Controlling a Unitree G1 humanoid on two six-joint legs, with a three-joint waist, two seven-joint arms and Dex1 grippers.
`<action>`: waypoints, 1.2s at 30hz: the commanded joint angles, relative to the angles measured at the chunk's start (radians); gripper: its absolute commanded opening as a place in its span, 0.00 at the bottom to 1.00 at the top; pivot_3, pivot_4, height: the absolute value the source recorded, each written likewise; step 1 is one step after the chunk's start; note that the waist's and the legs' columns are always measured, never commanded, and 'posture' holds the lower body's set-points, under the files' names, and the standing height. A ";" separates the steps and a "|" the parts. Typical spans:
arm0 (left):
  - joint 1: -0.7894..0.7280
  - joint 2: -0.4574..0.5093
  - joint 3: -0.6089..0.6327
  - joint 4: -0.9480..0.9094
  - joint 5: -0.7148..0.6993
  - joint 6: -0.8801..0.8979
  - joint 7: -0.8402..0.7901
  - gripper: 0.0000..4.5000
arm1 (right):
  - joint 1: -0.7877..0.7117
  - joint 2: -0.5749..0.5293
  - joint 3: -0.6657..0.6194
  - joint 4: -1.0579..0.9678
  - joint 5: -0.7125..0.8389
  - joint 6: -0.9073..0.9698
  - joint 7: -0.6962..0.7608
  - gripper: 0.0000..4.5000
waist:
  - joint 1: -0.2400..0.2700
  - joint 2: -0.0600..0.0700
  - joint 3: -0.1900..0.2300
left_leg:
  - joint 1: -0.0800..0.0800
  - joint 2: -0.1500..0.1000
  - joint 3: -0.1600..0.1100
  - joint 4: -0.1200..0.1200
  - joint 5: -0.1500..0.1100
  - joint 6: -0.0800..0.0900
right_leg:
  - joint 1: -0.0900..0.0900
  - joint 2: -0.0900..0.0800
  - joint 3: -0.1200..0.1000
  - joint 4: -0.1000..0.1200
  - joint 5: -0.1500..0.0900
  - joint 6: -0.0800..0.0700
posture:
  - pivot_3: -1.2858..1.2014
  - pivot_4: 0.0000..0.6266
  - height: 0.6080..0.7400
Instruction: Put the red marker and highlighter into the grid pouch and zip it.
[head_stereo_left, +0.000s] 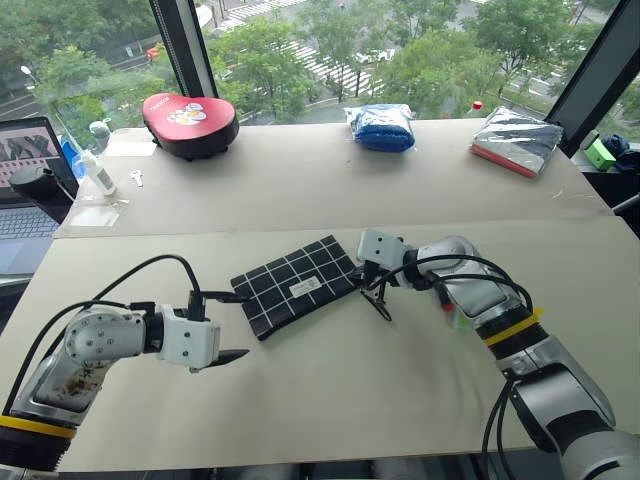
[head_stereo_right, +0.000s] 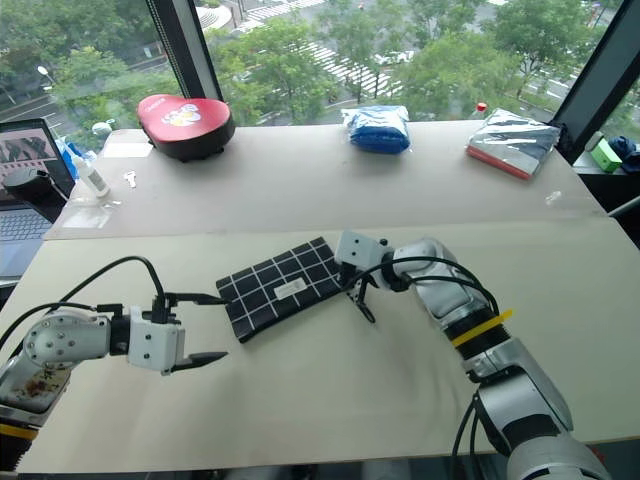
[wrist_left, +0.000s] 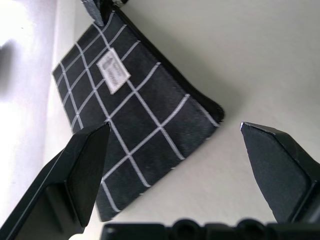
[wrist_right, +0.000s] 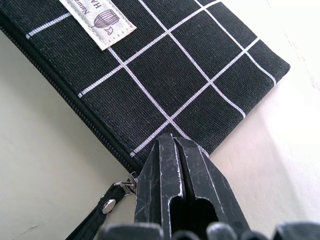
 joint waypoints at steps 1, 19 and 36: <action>0.013 -0.017 -0.013 -0.003 0.045 -0.046 0.051 1.00 | 0.043 -0.019 0.020 0.029 -0.043 0.040 0.004 0.01 | 0.005 0.000 0.000 | 0.002 0.000 0.000 0.000 0.000 0.000 | 0.002 0.000 0.000 -0.001 0.000 0.000 | 0.52 0.24 1.00; -0.147 -0.099 -0.085 0.360 0.316 -0.430 0.397 1.00 | 0.067 -0.023 -0.022 -0.064 -0.012 0.106 0.049 0.01 | 0.019 0.000 -0.001 | 0.009 0.000 0.000 0.000 -0.002 0.000 | 0.008 0.000 0.000 0.000 0.000 0.000 | 0.52 0.24 1.00; -0.185 -0.184 -0.184 0.365 0.374 -0.472 0.507 1.00 | 0.076 -0.011 -0.040 -0.077 -0.011 0.122 0.040 0.01 | 0.018 0.000 -0.001 | 0.009 0.000 0.000 0.000 -0.003 0.001 | 0.008 0.000 0.000 0.000 0.000 0.000 | 0.52 0.24 1.00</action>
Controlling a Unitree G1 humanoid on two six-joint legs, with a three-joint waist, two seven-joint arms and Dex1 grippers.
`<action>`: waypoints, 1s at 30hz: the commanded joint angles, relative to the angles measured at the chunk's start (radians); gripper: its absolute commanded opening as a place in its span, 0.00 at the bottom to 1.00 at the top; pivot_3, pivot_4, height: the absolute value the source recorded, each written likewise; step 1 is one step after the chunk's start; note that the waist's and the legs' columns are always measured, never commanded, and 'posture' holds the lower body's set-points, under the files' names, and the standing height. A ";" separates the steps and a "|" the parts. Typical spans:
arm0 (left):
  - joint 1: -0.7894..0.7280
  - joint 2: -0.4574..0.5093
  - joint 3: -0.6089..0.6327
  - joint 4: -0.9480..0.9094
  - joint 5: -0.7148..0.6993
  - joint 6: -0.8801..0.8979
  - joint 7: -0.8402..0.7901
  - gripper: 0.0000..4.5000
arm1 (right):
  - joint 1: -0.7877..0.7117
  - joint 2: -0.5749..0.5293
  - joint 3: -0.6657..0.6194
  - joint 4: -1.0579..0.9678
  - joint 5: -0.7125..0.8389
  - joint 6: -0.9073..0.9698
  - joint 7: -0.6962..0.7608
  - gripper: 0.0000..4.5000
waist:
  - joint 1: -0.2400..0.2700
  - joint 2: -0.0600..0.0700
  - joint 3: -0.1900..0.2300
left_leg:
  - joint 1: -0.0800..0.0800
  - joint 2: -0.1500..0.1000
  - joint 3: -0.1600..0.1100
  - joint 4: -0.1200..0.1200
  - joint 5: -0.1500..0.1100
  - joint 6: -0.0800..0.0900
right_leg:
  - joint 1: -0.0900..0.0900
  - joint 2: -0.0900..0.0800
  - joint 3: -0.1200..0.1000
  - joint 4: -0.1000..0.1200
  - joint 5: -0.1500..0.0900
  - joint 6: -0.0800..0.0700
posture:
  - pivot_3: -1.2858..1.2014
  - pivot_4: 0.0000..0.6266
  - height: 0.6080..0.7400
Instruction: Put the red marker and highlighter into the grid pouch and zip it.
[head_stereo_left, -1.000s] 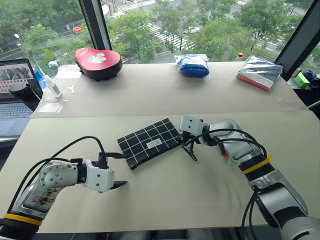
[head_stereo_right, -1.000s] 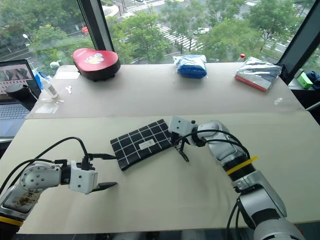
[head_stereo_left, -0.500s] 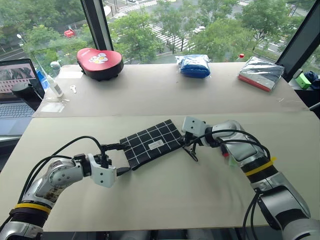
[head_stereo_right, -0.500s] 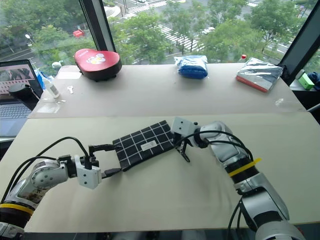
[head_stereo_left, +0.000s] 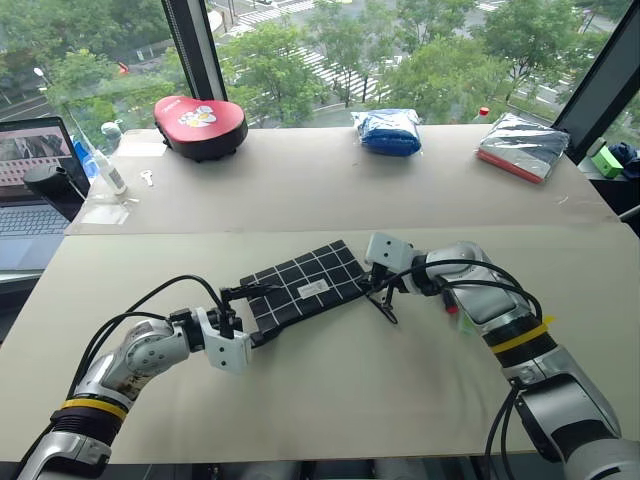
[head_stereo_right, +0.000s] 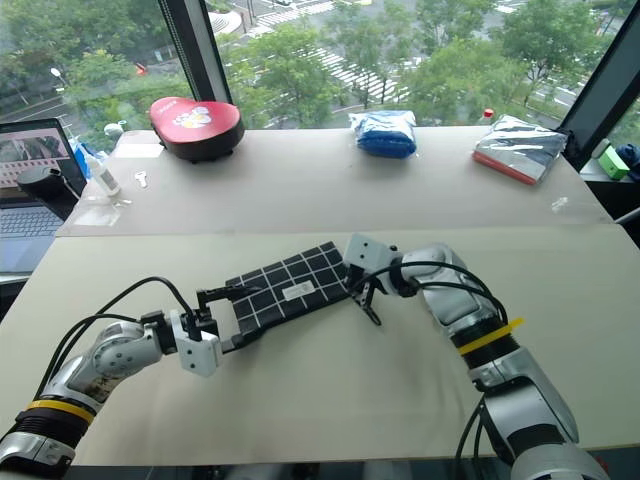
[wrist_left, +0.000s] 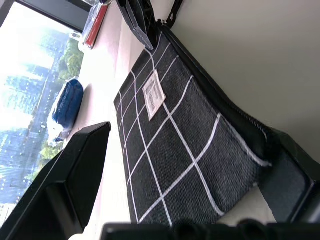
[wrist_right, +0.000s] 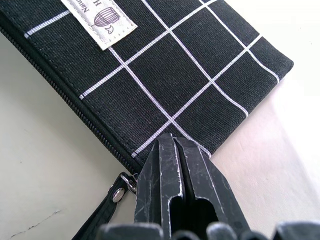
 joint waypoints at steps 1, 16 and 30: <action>0.005 -0.005 -0.036 -0.003 0.023 0.007 0.000 1.00 | 0.028 0.000 0.009 0.006 -0.001 0.027 0.006 0.01 | 0.000 0.000 0.000 | 0.000 0.000 0.000 0.000 0.000 0.000 | 0.000 0.000 0.000 0.000 0.000 0.000 | 0.52 0.24 1.00; -0.012 -0.019 -0.073 -0.003 -0.064 0.067 -0.046 0.33 | 0.030 -0.007 0.003 0.002 -0.004 0.034 0.002 0.00 | 0.000 0.000 0.000 | 0.000 0.000 0.000 0.000 -0.002 0.002 | 0.000 0.000 0.000 0.000 0.000 0.000 | 0.52 0.24 1.00; 0.021 -0.046 -0.070 -0.017 -0.105 0.127 -0.061 0.01 | 0.035 0.000 -0.012 0.007 0.013 0.042 0.005 0.00 | 0.001 0.000 0.000 | 0.000 0.000 0.000 0.000 -0.001 0.002 | 0.000 0.000 0.000 0.000 0.000 0.000 | 0.52 0.24 1.00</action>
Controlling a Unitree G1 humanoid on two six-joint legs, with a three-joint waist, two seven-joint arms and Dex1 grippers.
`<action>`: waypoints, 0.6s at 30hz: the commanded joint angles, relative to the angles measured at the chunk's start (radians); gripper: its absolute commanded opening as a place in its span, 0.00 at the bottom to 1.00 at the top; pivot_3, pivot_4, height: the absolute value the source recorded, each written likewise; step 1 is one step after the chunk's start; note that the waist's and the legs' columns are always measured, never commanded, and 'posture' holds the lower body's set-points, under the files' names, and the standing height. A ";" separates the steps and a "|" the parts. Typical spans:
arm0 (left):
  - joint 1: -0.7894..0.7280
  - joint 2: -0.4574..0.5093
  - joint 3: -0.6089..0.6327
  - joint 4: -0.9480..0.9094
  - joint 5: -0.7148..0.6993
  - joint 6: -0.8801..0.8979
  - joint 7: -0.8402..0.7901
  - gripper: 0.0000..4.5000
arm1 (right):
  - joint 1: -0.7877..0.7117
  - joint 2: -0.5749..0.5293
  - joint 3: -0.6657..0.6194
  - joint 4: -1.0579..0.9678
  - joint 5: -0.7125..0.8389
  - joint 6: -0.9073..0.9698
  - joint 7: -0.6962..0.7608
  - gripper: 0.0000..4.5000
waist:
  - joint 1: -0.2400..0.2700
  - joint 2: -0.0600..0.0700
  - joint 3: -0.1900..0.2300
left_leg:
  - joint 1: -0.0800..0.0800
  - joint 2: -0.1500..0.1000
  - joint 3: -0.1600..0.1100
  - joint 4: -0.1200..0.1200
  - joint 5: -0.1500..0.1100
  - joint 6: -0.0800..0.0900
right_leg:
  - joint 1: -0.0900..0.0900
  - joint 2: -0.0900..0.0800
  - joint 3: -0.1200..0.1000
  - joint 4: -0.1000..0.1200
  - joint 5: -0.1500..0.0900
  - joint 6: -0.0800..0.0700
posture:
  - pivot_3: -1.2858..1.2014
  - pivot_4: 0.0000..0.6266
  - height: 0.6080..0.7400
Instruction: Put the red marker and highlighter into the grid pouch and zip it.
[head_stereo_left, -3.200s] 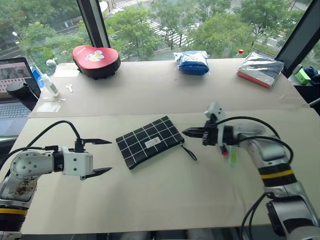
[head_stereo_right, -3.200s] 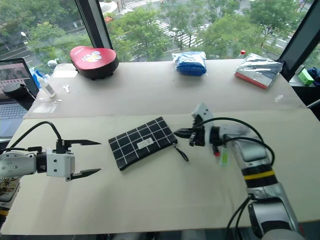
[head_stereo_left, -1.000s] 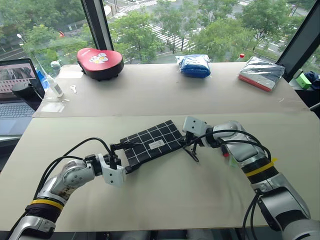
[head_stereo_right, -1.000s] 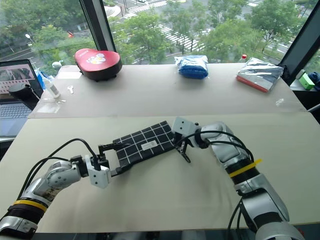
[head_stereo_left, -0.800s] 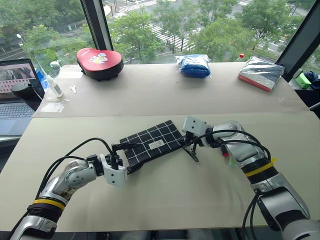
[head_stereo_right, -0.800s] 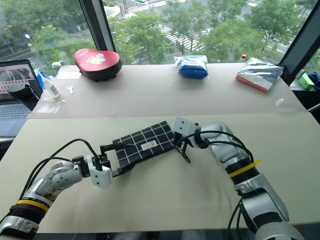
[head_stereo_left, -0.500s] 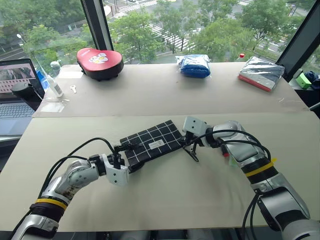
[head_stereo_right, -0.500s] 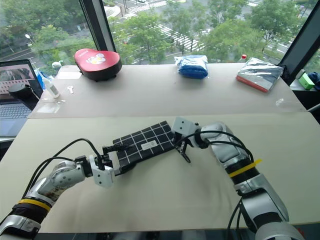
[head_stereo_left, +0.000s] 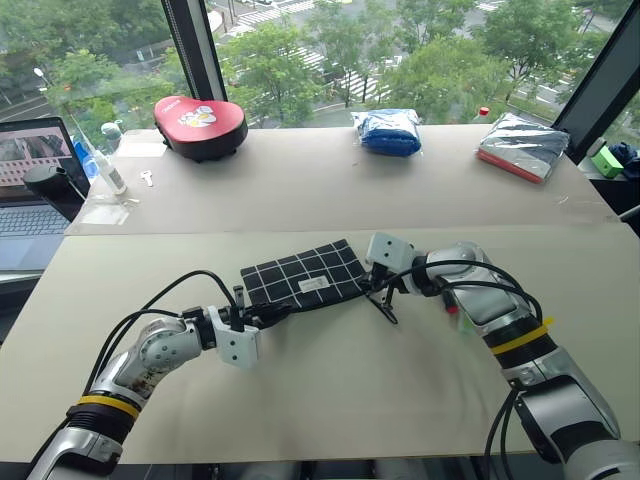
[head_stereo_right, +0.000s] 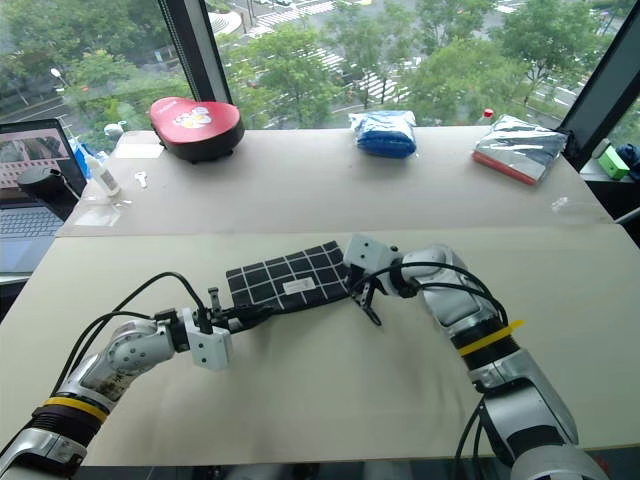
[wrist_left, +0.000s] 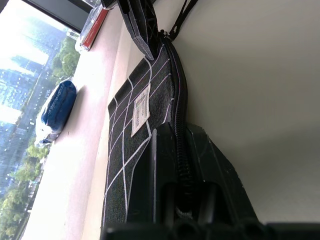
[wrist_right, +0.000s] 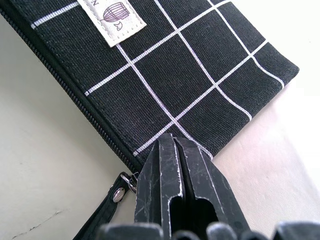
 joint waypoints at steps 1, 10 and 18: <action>0.041 -0.014 -0.025 -0.014 -0.061 0.063 -0.042 0.00 | 0.024 0.004 -0.014 0.020 0.020 0.029 0.002 0.07 | 0.000 0.000 0.000 | 0.000 0.000 0.000 0.000 0.000 0.000 | 0.000 0.000 0.000 0.000 0.000 0.000 | 0.52 0.24 1.00; 0.027 -0.001 0.008 -0.053 -0.198 0.146 -0.137 0.00 | -0.019 0.024 -0.216 -0.060 0.267 0.224 0.072 0.68 | -0.007 0.000 0.000 | -0.002 0.000 0.000 -0.001 0.000 0.000 | -0.002 0.000 0.000 0.000 0.000 0.000 | 0.52 0.24 1.00; 0.004 -0.097 0.091 -0.146 -0.386 0.414 -0.122 0.00 | -0.021 -0.094 -0.467 -0.260 0.516 0.484 0.049 0.84 | -0.004 0.000 0.001 | -0.019 0.000 0.000 0.001 0.003 0.000 | -0.018 0.000 0.000 0.000 0.000 0.000 | 0.52 0.24 1.00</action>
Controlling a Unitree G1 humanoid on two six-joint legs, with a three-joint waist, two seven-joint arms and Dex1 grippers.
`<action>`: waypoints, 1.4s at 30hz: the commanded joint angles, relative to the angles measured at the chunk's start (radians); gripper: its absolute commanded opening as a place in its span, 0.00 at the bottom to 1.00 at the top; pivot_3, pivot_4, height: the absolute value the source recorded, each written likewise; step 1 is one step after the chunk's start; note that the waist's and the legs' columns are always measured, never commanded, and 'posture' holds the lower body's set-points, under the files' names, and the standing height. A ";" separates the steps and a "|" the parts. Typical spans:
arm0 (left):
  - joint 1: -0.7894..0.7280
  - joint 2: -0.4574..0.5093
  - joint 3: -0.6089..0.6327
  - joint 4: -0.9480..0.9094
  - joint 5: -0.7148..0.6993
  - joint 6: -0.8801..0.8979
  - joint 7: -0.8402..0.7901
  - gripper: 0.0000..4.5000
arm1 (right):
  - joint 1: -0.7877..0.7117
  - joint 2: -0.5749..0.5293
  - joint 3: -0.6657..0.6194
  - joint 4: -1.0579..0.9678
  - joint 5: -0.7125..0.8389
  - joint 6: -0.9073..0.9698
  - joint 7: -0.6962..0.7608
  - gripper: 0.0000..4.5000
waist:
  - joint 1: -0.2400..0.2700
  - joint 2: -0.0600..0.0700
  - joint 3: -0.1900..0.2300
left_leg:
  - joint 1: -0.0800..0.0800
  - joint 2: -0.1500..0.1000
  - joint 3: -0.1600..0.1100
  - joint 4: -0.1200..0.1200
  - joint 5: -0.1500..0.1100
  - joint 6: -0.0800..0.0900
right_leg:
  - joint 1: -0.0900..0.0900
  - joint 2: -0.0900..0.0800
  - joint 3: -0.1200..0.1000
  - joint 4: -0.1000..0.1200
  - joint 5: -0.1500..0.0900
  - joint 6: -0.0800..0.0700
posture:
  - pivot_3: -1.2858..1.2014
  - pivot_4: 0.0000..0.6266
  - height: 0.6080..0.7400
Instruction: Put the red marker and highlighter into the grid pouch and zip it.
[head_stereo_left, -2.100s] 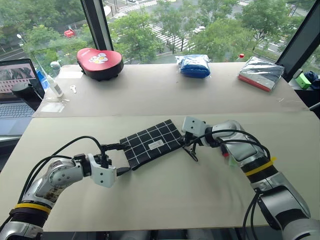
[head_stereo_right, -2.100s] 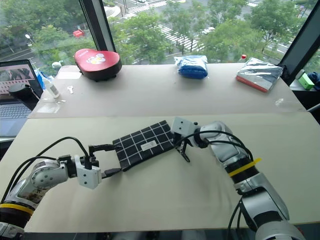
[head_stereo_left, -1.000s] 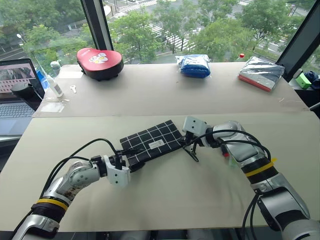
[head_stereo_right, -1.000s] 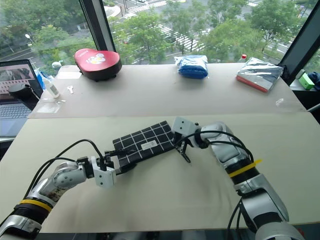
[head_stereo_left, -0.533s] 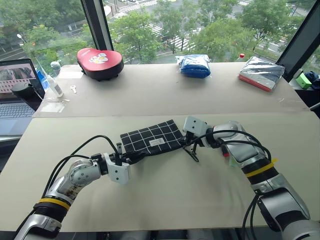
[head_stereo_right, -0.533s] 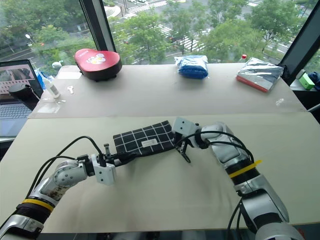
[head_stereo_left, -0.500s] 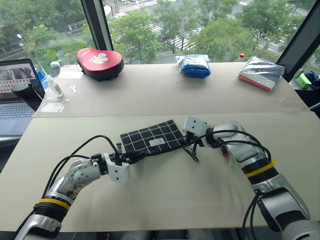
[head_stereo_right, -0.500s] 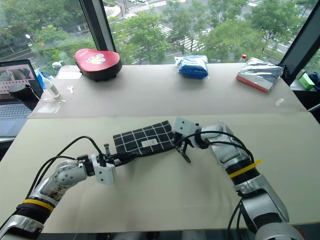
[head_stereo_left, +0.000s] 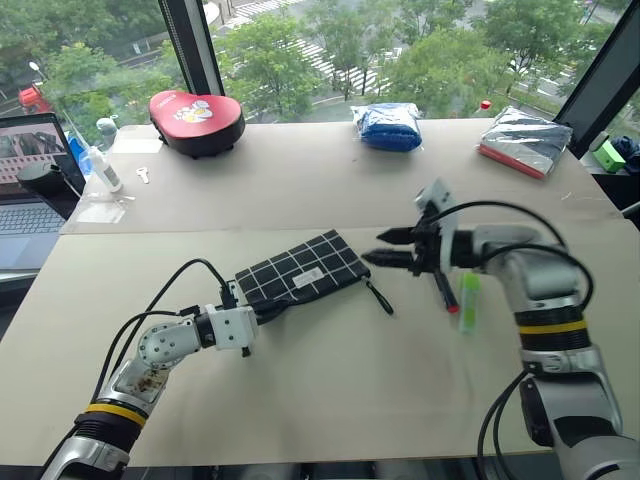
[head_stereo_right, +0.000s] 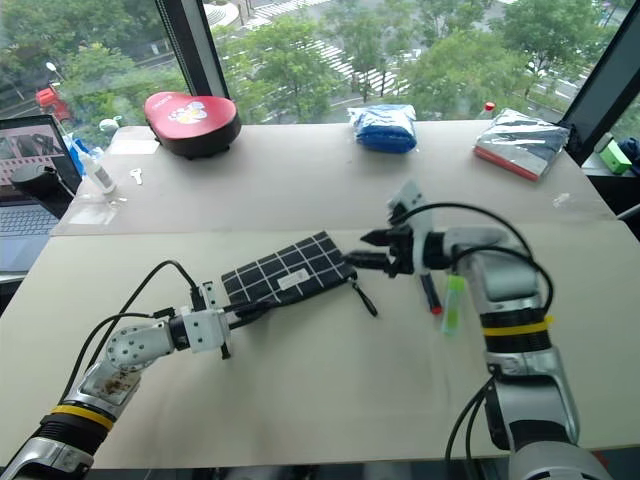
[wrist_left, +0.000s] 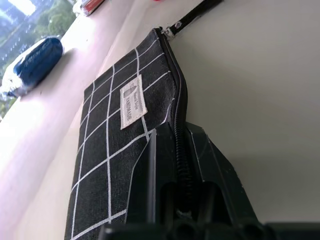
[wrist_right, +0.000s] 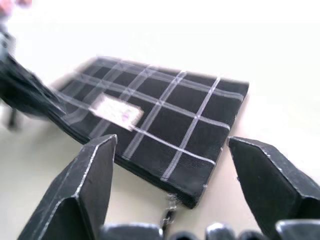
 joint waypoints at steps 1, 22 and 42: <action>-0.032 -0.036 0.059 -0.079 -0.086 0.121 0.024 0.00 | 0.046 -0.065 -0.054 -0.142 0.072 0.053 -0.010 0.84 | -0.001 0.000 0.000 | -0.001 0.000 0.000 0.000 0.000 0.001 | -0.001 0.000 0.000 0.000 0.000 0.000 | 0.52 0.24 1.00; -0.055 -0.121 0.102 -0.128 -0.116 0.240 0.006 0.00 | 0.004 0.055 0.187 0.087 -0.173 -0.167 -0.318 0.84 | -0.011 -0.001 0.000 | -0.002 0.000 0.003 0.001 0.002 0.003 | -0.001 -0.001 0.001 0.001 0.001 -0.002 | 0.52 0.24 1.00; -0.032 -0.159 0.100 -0.171 -0.105 0.257 0.020 0.00 | -0.041 0.126 0.215 0.225 -0.206 -0.287 -0.274 0.02 | -0.022 -0.001 0.000 | -0.002 0.000 0.003 0.001 0.002 0.003 | -0.002 -0.001 0.001 0.002 0.001 -0.002 | 0.52 0.24 1.00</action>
